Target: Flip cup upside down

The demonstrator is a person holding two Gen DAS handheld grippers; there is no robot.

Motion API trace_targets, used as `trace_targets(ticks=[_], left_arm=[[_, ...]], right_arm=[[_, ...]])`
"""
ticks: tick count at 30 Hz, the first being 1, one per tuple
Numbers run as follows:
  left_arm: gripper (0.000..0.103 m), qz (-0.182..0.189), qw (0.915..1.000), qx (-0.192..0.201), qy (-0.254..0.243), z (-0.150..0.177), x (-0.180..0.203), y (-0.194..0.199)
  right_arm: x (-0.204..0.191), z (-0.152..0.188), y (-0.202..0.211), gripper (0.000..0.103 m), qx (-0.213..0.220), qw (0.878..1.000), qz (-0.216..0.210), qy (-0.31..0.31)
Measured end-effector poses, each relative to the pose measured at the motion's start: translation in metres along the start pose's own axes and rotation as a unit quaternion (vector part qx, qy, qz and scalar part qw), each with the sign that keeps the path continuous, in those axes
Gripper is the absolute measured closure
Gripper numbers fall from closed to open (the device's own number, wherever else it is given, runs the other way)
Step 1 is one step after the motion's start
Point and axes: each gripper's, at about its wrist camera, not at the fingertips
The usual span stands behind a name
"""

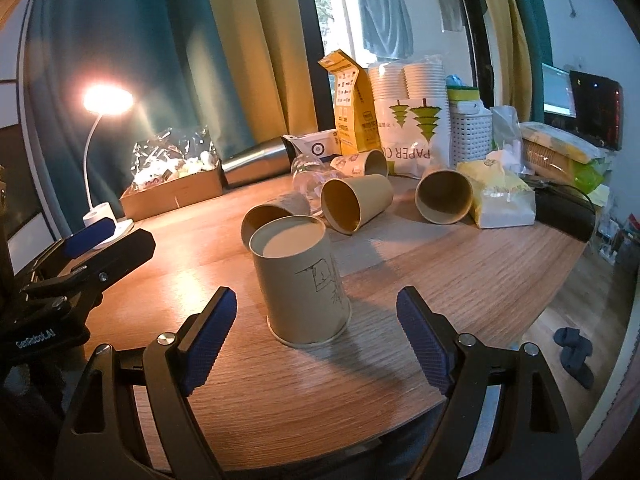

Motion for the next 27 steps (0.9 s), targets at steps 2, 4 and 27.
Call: trace_targets(ticks=[2, 4, 27], left_arm=[[0.002, 0.001, 1.0000, 0.000, -0.002, -0.0001, 0.0004, 0.0001], [0.002, 0.001, 1.0000, 0.001, -0.004, 0.0000, 0.0008, 0.0003], [0.002, 0.001, 1.0000, 0.001, -0.009, 0.0008, 0.0036, -0.0009]], right_arm=[[-0.0002, 0.0006, 0.0003, 0.018, 0.000, 1.000, 0.000, 0.001], [0.0002, 0.0001, -0.0001, 0.018, 0.000, 1.000, 0.000, 0.000], [0.0007, 0.0008, -0.0012, 0.018, -0.002, 1.000, -0.001, -0.002]])
Point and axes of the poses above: each gripper's, at about its wrist camera, not at the fingertips, and y roughly against the way its jaws point, x to its right, z to its underside, and after that the axes turned 7 degrees about y, right-handed
